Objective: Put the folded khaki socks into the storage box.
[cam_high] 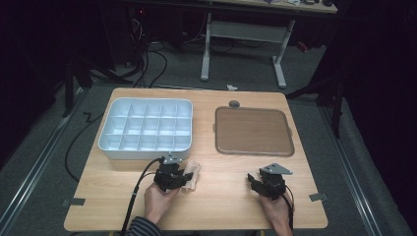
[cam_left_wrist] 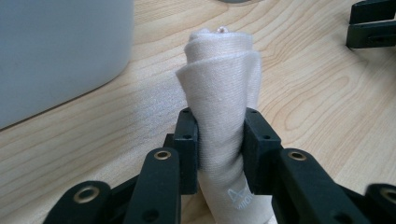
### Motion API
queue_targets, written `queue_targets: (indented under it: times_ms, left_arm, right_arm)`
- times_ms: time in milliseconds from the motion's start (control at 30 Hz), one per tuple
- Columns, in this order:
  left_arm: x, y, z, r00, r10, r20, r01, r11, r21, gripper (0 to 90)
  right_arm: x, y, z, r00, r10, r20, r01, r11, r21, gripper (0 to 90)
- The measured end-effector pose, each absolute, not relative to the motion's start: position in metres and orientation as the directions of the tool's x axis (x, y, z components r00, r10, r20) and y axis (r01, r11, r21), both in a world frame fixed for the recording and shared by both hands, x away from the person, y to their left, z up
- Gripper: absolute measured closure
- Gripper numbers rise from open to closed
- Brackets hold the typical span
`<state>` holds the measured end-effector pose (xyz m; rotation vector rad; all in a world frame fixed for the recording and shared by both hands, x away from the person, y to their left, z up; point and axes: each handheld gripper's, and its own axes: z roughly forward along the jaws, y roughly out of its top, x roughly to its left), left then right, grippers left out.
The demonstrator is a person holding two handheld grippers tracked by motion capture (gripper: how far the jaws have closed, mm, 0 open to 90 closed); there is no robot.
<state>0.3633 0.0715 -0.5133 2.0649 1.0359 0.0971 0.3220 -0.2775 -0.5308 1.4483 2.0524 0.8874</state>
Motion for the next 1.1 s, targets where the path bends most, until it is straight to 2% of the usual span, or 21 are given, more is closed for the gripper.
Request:
queue_targets:
  times_ms: [1100]
  left_arm:
    - [0.360, 0.101, -0.497, 0.634, 0.711, -0.303, 0.652, -0.281, 0.704, 70.9]
  right_arm:
    - [0.322, -0.278, -0.531, -0.326, 0.945, -0.012, 0.639, 0.229, 0.734, 45.4]
